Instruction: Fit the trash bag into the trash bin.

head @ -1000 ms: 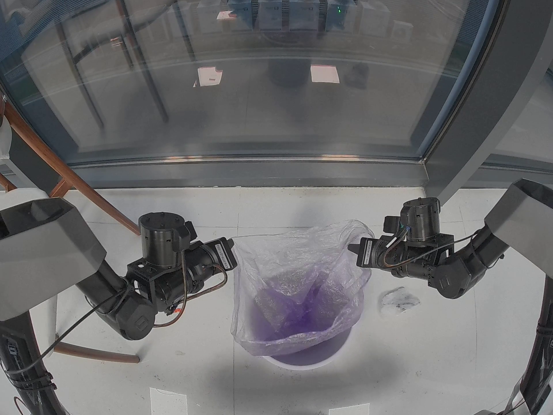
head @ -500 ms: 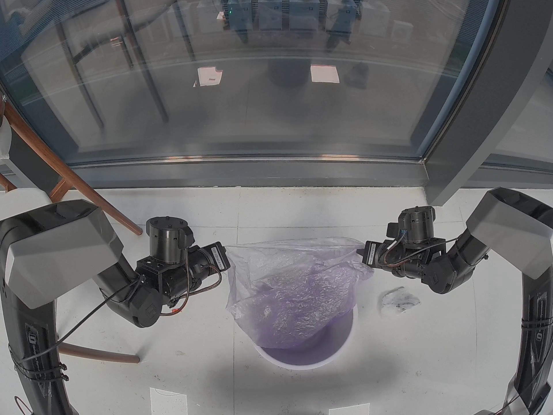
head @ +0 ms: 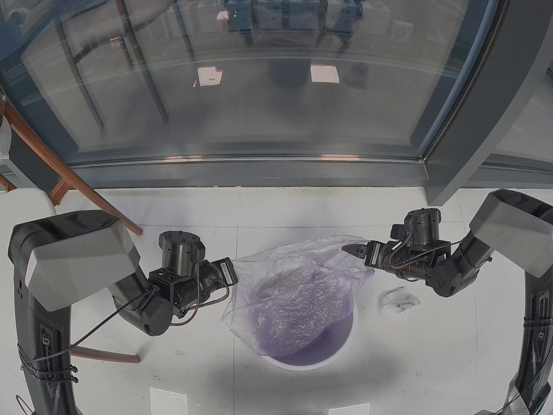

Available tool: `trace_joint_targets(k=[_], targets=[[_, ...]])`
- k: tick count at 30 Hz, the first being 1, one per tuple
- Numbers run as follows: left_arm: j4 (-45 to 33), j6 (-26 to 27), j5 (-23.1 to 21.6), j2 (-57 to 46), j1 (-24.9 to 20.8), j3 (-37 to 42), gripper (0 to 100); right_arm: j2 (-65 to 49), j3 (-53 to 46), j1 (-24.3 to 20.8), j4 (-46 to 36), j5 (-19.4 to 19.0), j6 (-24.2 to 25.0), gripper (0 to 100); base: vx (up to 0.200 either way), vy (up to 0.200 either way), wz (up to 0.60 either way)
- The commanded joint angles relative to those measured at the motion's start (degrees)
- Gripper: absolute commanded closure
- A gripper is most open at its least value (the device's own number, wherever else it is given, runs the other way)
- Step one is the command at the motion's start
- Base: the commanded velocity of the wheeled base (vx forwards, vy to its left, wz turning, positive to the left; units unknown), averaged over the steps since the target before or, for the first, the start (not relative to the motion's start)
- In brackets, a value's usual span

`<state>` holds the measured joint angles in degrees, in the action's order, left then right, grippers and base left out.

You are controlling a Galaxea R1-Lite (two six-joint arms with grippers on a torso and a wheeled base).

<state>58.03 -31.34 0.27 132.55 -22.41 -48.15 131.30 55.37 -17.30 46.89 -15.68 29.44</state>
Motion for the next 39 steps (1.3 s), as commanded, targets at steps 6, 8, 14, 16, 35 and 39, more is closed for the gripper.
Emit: trace_joint_targets(k=[6, 8, 14, 16, 35, 39], targets=[[0.1, -0.2, 0.0, 0.1, -0.1, 0.7, 100, -19.6, -6.9, 1.8, -13.6, -9.3, 6.2, 0, 0.000, 0.000, 0.00], [0.1, -0.1, 0.1, 0.1, -0.2, 0.5, 100, -20.2, -6.8, 1.8, -15.7, -10.3, 7.8, 0, 0.000, 0.000, 0.00], [0.2, -0.2, 0.1, -0.1, -0.2, 0.8, 100, -21.0, -5.4, 0.2, -27.1, -10.3, 8.9, 0, 0.000, 0.000, 0.00], [0.2, -0.2, 0.1, -0.1, -0.2, 1.3, 100, -20.6, -4.1, -0.2, -30.4, -10.1, 8.8, 0, 0.000, 0.000, 0.00], [0.2, 0.1, 0.3, -0.2, 0.1, 2.4, 100, -14.8, -2.8, -8.5, -32.3, -4.9, 8.6, 100, 0.000, 0.000, 0.00], [3.1, 0.2, 0.7, -0.2, 0.3, 3.5, 100, -17.5, -6.7, -8.7, -31.5, -4.8, 7.6, 100, 0.000, 0.000, 0.00]])
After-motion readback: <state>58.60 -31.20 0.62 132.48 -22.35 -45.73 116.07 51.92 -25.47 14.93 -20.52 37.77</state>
